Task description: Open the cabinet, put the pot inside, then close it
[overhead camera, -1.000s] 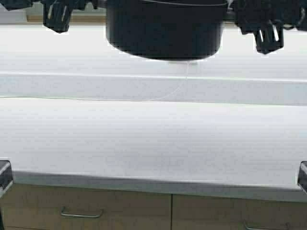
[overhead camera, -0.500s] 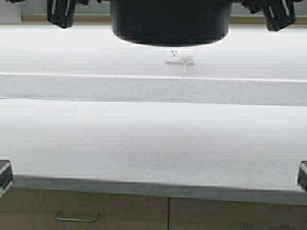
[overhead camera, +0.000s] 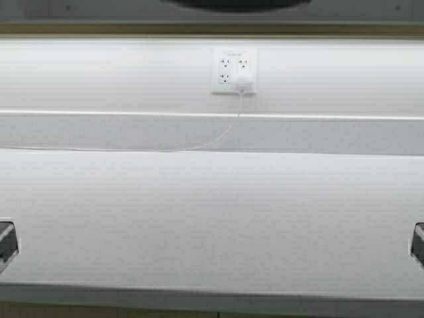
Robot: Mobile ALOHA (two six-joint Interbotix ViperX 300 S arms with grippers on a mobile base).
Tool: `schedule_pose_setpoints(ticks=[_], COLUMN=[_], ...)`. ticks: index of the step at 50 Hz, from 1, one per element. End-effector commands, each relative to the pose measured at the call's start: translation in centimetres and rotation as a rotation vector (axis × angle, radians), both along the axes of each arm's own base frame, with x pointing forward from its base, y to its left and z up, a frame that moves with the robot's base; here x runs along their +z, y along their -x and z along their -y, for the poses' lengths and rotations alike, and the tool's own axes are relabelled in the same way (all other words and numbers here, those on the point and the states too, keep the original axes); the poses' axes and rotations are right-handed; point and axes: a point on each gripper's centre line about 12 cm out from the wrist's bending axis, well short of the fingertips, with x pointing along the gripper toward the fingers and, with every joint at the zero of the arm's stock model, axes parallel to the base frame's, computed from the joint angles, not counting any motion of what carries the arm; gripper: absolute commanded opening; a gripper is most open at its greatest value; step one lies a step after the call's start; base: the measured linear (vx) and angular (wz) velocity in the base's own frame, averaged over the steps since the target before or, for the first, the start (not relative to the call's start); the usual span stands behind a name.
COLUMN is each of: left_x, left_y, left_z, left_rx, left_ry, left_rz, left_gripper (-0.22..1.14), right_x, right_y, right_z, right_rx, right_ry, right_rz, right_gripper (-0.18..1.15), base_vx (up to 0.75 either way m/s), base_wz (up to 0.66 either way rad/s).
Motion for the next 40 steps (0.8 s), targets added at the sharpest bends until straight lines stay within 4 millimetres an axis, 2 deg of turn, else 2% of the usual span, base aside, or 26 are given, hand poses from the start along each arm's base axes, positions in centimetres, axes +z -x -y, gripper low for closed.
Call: schedule_pose_setpoints(ticks=[1, 7, 17, 28, 40], left_x=[2.0, 2.5, 1.3, -0.4, -2.2], left_y=[-0.7, -2.1, -4.6, -6.0, -7.5], left_z=[3.9, 4.5, 3.7, 2.8, 3.2], left_rx=[-0.054, -0.033, 0.041, 0.076, 0.082], left_ry=[-0.103, -0.082, -0.053, -0.077, -0.099], left_rz=[0.028, 0.009, -0.052, -0.085, -0.122], left_gripper=[0.04, 0.04, 0.04, 0.04, 0.04], right_x=[6.2, 7.3, 5.5, 2.5, 1.0], right_y=[-1.8, -4.2, -7.4, -8.6, -9.0], right_z=[-2.4, -2.9, -4.3, -4.3, -3.0], right_rx=[0.056, 0.048, 0.048, 0.025, -0.009], right_ry=[-0.012, 0.002, 0.015, 0.022, 0.035], right_rz=[0.082, 0.054, -0.018, -0.043, -0.072], right_gripper=[0.07, 0.07, 0.07, 0.07, 0.07], base_vx=[0.19, 0.18, 0.14, 0.10, 0.08], base_wz=[-0.07, -0.08, -0.07, -0.03, 0.08])
